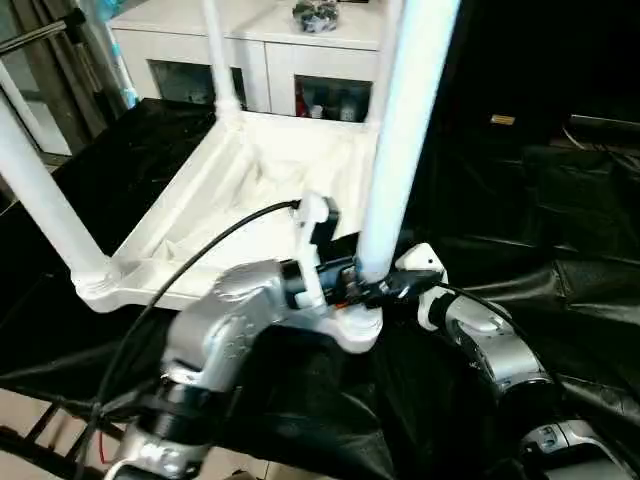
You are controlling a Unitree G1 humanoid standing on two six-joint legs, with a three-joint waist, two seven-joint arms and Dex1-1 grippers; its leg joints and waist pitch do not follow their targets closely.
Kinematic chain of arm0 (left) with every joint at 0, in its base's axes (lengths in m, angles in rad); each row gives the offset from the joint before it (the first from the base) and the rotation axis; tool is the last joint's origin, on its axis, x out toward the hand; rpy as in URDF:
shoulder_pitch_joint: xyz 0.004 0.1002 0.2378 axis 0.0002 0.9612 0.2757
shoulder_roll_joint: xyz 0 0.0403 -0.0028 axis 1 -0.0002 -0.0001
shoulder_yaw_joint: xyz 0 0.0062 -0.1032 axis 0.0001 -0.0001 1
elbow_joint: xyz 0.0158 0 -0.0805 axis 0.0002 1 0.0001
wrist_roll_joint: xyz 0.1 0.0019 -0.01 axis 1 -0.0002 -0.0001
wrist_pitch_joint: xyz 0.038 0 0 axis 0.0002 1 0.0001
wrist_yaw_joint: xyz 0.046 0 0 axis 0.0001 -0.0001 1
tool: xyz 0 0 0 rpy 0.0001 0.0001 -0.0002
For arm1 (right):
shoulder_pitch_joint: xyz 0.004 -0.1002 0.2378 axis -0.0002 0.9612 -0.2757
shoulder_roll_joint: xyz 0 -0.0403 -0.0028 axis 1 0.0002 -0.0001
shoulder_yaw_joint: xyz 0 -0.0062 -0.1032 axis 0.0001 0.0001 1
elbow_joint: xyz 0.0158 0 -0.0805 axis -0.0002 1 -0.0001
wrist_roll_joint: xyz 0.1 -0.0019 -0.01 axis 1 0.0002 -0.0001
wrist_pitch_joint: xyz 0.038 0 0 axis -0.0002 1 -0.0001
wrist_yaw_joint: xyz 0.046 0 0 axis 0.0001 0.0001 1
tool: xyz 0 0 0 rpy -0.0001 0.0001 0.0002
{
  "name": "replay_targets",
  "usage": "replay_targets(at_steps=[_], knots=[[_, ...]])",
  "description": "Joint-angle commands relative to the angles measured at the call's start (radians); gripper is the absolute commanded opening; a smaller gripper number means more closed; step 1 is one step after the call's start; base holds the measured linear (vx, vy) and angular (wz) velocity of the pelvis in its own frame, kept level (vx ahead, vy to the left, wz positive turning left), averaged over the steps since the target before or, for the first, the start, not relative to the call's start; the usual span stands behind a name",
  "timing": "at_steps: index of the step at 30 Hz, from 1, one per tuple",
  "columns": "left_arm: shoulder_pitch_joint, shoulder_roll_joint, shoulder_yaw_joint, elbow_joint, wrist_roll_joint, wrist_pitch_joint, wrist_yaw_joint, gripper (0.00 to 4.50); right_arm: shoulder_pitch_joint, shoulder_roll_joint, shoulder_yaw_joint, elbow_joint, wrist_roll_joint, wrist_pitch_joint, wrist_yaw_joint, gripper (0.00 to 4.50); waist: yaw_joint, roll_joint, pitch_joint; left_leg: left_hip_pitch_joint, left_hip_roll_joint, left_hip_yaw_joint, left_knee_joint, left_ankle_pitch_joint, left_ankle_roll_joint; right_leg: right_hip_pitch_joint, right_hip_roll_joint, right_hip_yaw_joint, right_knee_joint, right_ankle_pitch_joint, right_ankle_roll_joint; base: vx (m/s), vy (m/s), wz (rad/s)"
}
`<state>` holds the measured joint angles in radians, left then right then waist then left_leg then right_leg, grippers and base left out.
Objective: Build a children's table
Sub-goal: Rotate table base
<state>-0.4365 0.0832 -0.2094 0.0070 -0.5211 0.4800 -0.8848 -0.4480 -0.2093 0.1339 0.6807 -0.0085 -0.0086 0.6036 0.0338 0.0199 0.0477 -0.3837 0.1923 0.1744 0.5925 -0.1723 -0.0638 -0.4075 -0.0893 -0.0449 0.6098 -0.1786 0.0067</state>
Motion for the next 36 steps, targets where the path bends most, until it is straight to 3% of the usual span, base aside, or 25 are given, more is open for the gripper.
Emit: replay_targets(at_steps=[1,8,10,15,17,19,21,24,26,27,28,33,34,36], knots=[[-0.027,-0.031,-0.054,0.018,0.026,-0.022,0.011,4.48,-0.035,0.038,0.032,-0.025,0.009,-0.045,0.034,3.78,0.008,-0.004,-0.063,0.011,0.022,0.000,-0.067,-0.235,0.049,0.057,-0.034,0.027,-0.073,-0.163,-0.244,0.000,0.000,0.00],[-0.040,-0.067,-0.078,0.115,0.144,-0.202,0.047,4.48,-0.025,-0.001,-0.014,-0.039,0.019,-0.053,0.007,3.78,0.011,-0.002,-0.063,0.011,0.023,-0.003,-0.069,-0.259,0.045,0.056,-0.035,0.027,-0.079,-0.191,-0.230,0.000,0.000,0.00],[-0.041,-0.049,-0.088,0.132,0.173,-0.231,0.038,4.48,-0.019,-0.017,-0.022,-0.054,0.023,-0.051,0.014,3.78,0.012,-0.009,-0.065,0.010,0.023,-0.002,-0.067,-0.249,0.051,0.058,-0.035,0.027,-0.076,-0.185,-0.223,0.000,0.000,0.00],[-0.045,0.081,-0.124,0.166,0.186,-0.187,-0.130,4.48,0.020,-0.106,-0.045,-0.134,0.037,-0.033,0.088,3.78,0.014,-0.008,-0.064,0.008,0.022,-0.003,-0.067,-0.220,0.065,0.058,-0.036,0.026,-0.071,-0.167,-0.222,0.000,0.000,0.00],[-0.051,0.130,-0.126,0.199,0.213,-0.219,-0.172,4.48,0.039,-0.149,-0.046,-0.164,0.045,-0.031,0.136,3.78,0.017,0.002,-0.066,0.015,0.023,-0.002,-0.065,-0.220,0.072,0.055,-0.032,0.027,-0.070,-0.147,-0.236,0.000,0.000,0.00],[-0.057,0.145,-0.125,0.218,0.233,-0.250,-0.176,4.48,0.048,-0.166,-0.047,-0.177,0.050,-0.028,0.158,3.78,0.017,-0.001,-0.066,0.013,0.023,0.000,-0.064,-0.215,0.071,0.056,-0.033,0.027,-0.068,-0.131,-0.243,0.000,0.000,0.00],[-0.081,0.207,-0.131,0.257,0.254,-0.258,-0.234,4.48,0.079,-0.220,-0.042,-0.233,0.067,-0.006,0.233,3.78,0.026,0.006,-0.067,0.017,0.022,-0.001,-0.064,-0.231,0.068,0.056,-0.032,0.026,-0.069,-0.134,-0.242,0.000,0.000,0.00],[-0.111,0.262,-0.149,0.296,0.273,-0.255,-0.288,4.48,0.112,-0.276,-0.032,-0.293,0.081,0.023,0.304,3.78,0.034,0.007,-0.065,0.018,0.025,-0.001,-0.067,-0.243,0.062,0.055,-0.034,0.027,-0.068,-0.140,-0.250,0.000,0.000,0.00],[-0.147,0.302,-0.169,0.357,0.316,-0.284,-0.316,4.48,0.147,-0.333,-0.021,-0.360,0.091,0.052,0.372,3.78,0.041,0.009,-0.061,0.023,0.024,0.000,-0.068,-0.275,0.062,0.054,-0.030,0.028,-0.073,-0.179,-0.237,0.000,0.000,0.00],[-0.151,0.306,-0.172,0.365,0.320,-0.287,-0.322,4.32,0.151,-0.339,-0.021,-0.367,0.093,0.057,0.378,3.78,0.042,0.008,-0.063,0.018,0.025,-0.002,-0.069,-0.266,0.058,0.057,-0.036,0.027,-0.071,-0.186,-0.237,0.000,0.000,0.00],[-0.175,0.318,-0.182,0.415,0.345,-0.323,-0.340,4.21,0.170,-0.374,-0.016,-0.409,0.110,0.090,0.418,3.78,0.043,0.014,-0.061,0.018,0.022,-0.003,-0.069,-0.271,0.058,0.056,-0.034,0.026,-0.074,-0.205,-0.231,0.000,0.000,0.00],[-0.209,0.322,-0.190,0.492,0.383,-0.390,-0.356,3.83,0.196,-0.422,-0.015,-0.479,0.145,0.153,0.474,3.78,0.051,0.011,-0.064,0.016,0.025,-0.003,-0.067,-0.262,0.056,0.057,-0.041,0.027,-0.076,-0.233,-0.224,0.000,0.000,0.00],[-0.229,0.320,-0.196,0.533,0.399,-0.417,-0.365,3.74,0.210,-0.451,-0.017,-0.514,0.157,0.186,0.501,3.78,0.050,0.018,-0.064,0.015,0.026,-0.004,-0.067,-0.262,0.053,0.056,-0.044,0.027,-0.075,-0.231,-0.232,0.000,0.000,0.00],[-0.259,0.315,-0.210,0.593,0.420,-0.447,-0.385,3.59,0.232,-0.493,-0.022,-0.564,0.164,0.225,0.534,3.78,0.058,0.012,-0.064,0.019,0.025,-0.002,-0.065,-0.264,0.060,0.055,-0.039,0.028,-0.080,-0.235,-0.227,0.000,0.000,0.00]])
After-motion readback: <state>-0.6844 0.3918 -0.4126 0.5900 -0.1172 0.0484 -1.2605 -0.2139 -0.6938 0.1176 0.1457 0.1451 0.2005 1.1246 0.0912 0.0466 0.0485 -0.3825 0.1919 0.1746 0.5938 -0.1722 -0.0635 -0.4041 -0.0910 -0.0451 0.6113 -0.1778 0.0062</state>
